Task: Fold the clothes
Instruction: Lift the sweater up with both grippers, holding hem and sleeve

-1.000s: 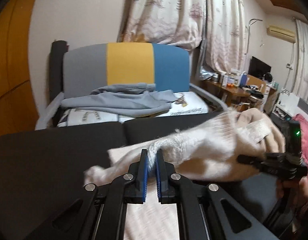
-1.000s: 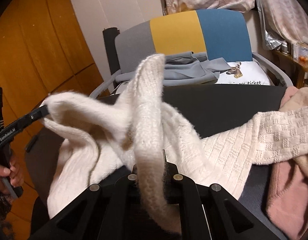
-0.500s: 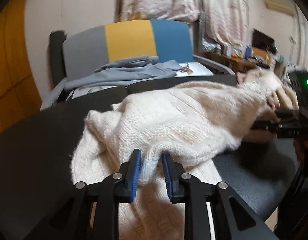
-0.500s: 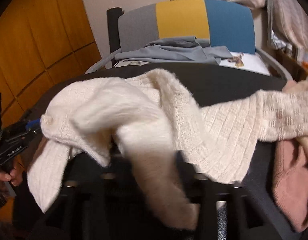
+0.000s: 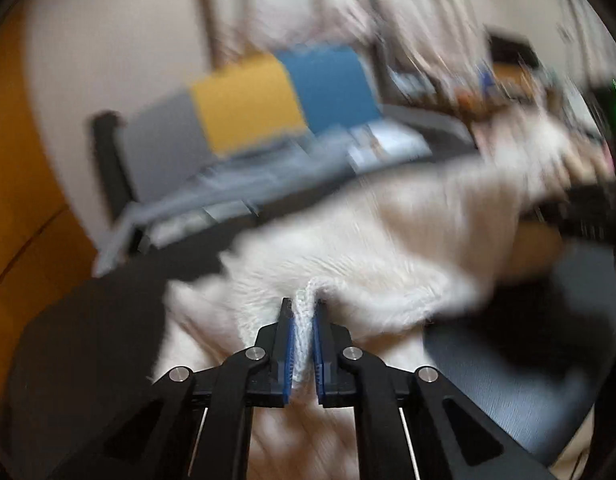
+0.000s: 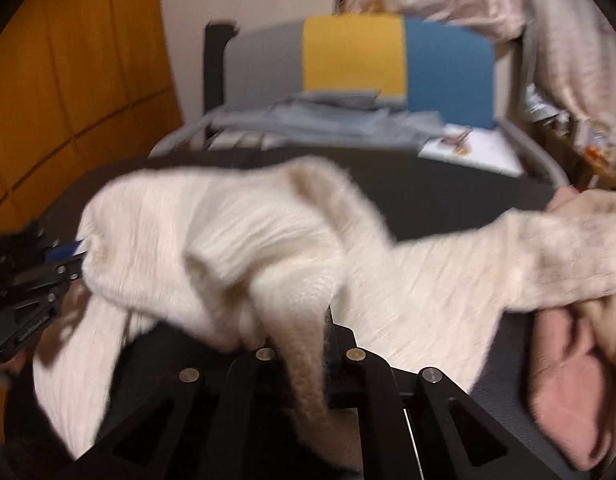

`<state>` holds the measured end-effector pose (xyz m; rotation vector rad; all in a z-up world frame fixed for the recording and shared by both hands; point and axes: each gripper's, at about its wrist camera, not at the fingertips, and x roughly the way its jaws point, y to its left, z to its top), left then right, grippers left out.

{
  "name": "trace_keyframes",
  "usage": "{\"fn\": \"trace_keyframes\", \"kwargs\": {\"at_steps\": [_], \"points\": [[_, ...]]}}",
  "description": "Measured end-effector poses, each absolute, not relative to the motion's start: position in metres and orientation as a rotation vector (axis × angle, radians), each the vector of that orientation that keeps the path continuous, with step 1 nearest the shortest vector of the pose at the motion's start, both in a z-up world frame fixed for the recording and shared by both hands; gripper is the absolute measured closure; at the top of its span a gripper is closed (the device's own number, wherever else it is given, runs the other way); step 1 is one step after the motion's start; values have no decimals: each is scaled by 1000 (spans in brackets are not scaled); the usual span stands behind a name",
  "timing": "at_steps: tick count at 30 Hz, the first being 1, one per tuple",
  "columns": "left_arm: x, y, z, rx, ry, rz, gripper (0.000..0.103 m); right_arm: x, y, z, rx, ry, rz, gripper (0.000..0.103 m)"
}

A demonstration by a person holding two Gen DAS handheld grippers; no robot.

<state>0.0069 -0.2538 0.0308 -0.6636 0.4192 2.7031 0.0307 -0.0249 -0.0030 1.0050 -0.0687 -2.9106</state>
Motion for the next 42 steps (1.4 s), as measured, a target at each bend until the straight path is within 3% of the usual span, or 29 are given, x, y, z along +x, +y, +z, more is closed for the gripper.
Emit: {"fn": "trace_keyframes", "kwargs": {"at_steps": [12,22,42], "points": [[23,-292,170,-240,49,2824,98,54,-33,165,312,-13,-3061,97],[41,-339,284,28,-152,2814,98,72,-58,286,-82,59,-3030,97],[194,-393,405,492,-322,2647,97,209,-66,403,-567,-86,-2771,97]]}}
